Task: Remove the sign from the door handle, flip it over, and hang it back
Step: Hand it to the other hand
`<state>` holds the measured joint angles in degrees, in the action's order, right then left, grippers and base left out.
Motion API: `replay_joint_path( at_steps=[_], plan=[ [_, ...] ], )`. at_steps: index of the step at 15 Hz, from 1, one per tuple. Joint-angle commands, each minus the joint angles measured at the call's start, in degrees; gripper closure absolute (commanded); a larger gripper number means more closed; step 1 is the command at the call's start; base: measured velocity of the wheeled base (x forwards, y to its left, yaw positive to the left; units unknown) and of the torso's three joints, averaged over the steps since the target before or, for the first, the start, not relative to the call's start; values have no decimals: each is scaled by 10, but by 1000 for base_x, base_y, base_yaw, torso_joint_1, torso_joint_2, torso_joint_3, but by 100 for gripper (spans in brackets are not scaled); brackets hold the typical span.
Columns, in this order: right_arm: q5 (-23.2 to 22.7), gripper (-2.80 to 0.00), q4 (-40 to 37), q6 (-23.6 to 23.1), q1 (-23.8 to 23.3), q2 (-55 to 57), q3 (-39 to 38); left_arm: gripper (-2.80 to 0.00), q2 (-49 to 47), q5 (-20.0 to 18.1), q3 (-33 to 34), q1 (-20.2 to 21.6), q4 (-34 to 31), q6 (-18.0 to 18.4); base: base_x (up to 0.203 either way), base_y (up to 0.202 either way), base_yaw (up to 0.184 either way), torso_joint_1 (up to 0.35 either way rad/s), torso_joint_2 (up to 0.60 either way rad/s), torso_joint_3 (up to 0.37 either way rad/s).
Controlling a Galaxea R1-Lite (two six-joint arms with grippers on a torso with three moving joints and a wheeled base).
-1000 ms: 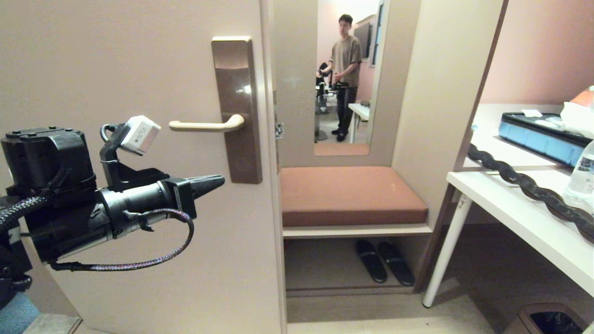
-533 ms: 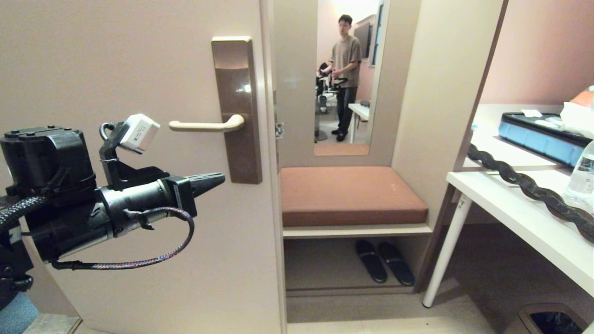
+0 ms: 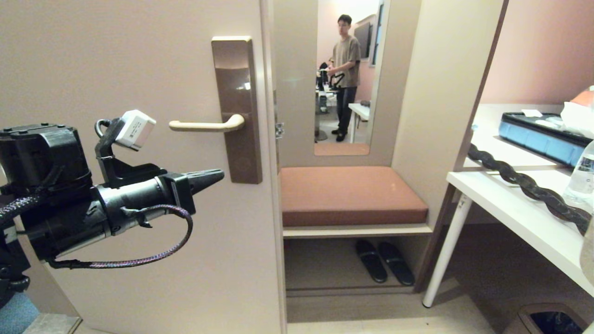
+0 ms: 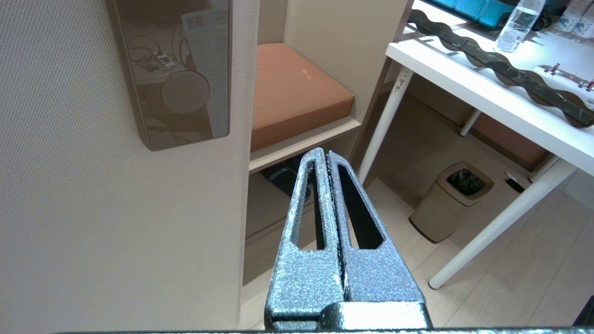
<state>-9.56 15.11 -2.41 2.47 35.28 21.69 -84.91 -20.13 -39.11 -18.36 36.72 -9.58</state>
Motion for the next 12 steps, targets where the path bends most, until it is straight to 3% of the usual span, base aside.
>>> replay_joint_path(
  at_steps=[1, 5, 12],
  plan=[
    [-83, 0, 32, 0, 1, 120, 28, 0, 3, -1, 1, 0, 2, -1, 0, 0, 0, 0, 0, 0],
    [-244, 0, 87, 0, 2, 235, 73, 0, 2, -14, 0, -3, 2, 0, 0, 0, 0, 0, 0, 0],
    [-412, 0, 160, 0, 3, 382, 147, 0, 3, -29, 1, -5, 2, 0, 0, 0, 0, 0, 0, 0]
  ],
)
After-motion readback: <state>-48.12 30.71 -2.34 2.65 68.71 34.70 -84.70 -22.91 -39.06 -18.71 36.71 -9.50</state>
